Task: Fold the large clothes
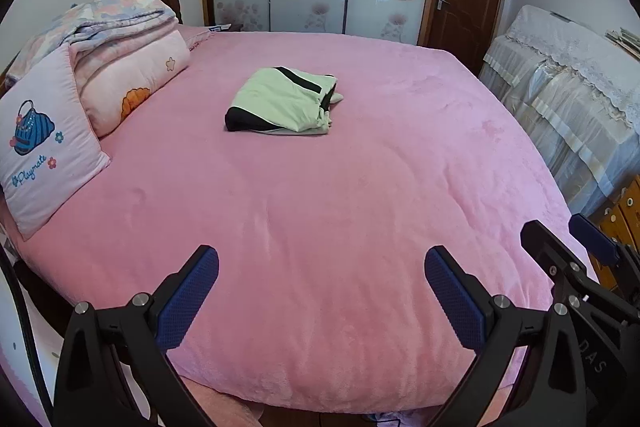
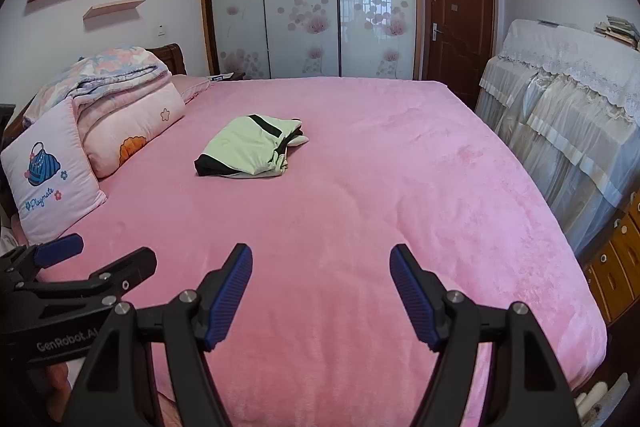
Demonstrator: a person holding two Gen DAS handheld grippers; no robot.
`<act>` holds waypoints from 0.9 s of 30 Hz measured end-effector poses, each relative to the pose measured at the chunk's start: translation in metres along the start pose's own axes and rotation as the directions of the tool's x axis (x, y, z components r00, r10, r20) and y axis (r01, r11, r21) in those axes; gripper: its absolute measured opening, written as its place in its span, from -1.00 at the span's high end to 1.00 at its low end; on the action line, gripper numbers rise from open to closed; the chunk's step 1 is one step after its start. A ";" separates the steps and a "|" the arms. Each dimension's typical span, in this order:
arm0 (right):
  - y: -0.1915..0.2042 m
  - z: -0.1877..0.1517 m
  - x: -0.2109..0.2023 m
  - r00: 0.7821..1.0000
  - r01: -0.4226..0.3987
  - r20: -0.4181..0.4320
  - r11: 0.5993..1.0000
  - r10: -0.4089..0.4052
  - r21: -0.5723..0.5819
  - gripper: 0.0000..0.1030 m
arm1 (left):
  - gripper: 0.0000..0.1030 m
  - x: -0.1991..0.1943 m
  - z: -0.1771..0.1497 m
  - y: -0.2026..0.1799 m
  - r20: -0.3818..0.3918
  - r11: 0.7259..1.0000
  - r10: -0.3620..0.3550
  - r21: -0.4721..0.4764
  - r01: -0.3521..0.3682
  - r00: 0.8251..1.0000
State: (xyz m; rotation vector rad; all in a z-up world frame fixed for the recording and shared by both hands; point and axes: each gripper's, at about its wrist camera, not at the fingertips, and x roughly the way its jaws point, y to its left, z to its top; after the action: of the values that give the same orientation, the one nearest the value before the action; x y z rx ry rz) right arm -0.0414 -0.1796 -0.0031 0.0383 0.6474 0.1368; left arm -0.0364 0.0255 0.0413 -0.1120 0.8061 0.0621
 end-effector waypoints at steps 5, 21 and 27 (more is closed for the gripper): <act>-0.003 0.000 0.002 1.000 0.000 -0.001 1.000 0.000 -0.002 -0.39 | -0.98 0.001 -0.002 -0.002 -0.005 1.000 -0.003 0.007 0.003 1.000; -0.011 -0.002 0.001 1.000 -0.005 -0.004 1.000 0.006 0.028 -0.40 | -0.98 0.003 -0.002 -0.006 -0.013 1.000 0.000 0.016 0.000 1.000; -0.014 -0.003 0.002 1.000 -0.004 -0.009 0.999 0.004 0.046 -0.41 | -0.98 0.004 -0.002 -0.006 -0.021 1.000 -0.006 0.015 0.006 1.000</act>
State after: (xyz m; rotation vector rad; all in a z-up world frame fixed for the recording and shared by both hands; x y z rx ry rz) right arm -0.0401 -0.1937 -0.0074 0.0834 0.6597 0.1262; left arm -0.0341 0.0193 0.0373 -0.1014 0.8273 0.0492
